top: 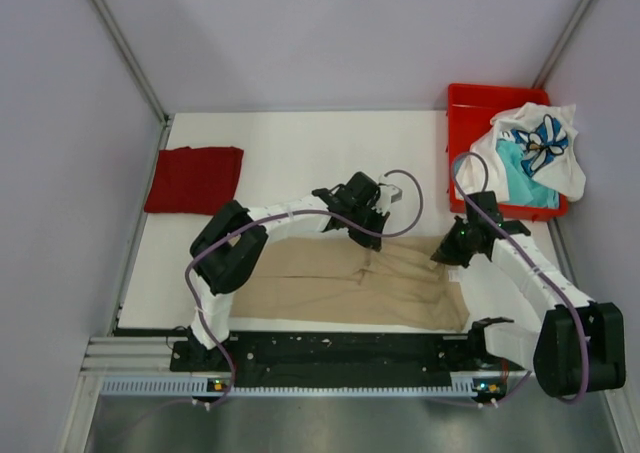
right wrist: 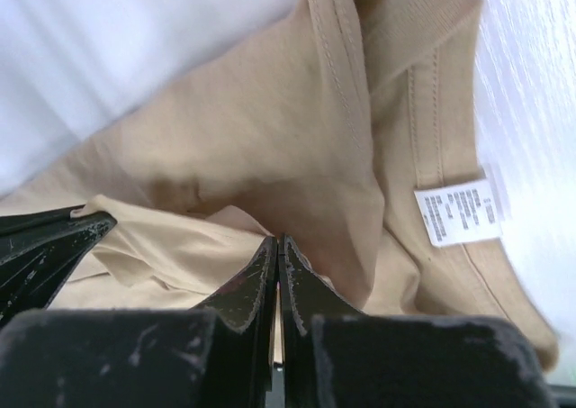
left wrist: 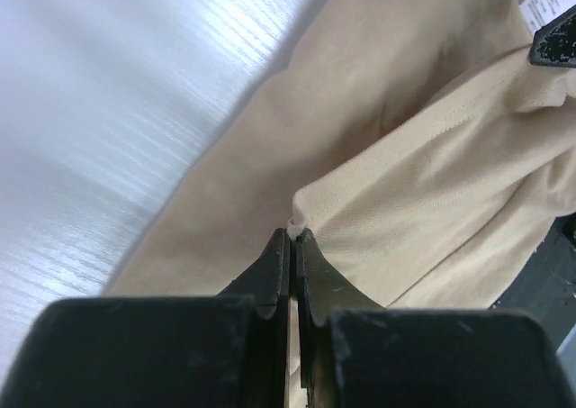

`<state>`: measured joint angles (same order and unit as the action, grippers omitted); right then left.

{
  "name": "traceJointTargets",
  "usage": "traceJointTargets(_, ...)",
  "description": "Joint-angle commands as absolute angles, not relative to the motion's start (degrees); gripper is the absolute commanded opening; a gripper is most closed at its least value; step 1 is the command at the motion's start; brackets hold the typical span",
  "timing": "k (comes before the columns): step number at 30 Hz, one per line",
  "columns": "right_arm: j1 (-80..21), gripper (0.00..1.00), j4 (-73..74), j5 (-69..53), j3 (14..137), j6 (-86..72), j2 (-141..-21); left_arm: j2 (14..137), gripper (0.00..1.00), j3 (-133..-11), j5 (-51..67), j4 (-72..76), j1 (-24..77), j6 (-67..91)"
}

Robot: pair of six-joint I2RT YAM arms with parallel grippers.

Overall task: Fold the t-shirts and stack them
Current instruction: Fold the other side of the tshirt into a rectangle

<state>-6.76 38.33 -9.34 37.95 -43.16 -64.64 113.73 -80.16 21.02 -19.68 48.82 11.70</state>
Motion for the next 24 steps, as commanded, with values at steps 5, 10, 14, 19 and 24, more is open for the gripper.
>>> traceJointTargets(5,-6.86,0.00,32.87,-8.44,40.34,-40.17,-69.69,113.99,0.00,-80.24,24.77,-16.25,48.87,14.24)
traceJointTargets(10,-6.86,0.00,32.52,-4.92,41.39,-38.85,-69.96,115.57,0.00,-81.74,24.18,-18.01,49.04,13.80)
traceJointTargets(14,-6.86,0.00,32.08,-5.18,42.18,-36.22,-71.54,115.75,0.09,-82.53,20.14,-19.77,48.87,13.36)
traceJointTargets(19,-6.86,0.24,35.67,-2.73,44.03,-34.10,-71.81,115.23,0.42,-83.84,20.04,-22.41,48.87,12.22)
traceJointTargets(24,-7.47,0.30,40.86,-2.64,46.23,-34.27,-67.60,111.02,0.50,-85.96,17.33,-25.40,48.87,9.59)
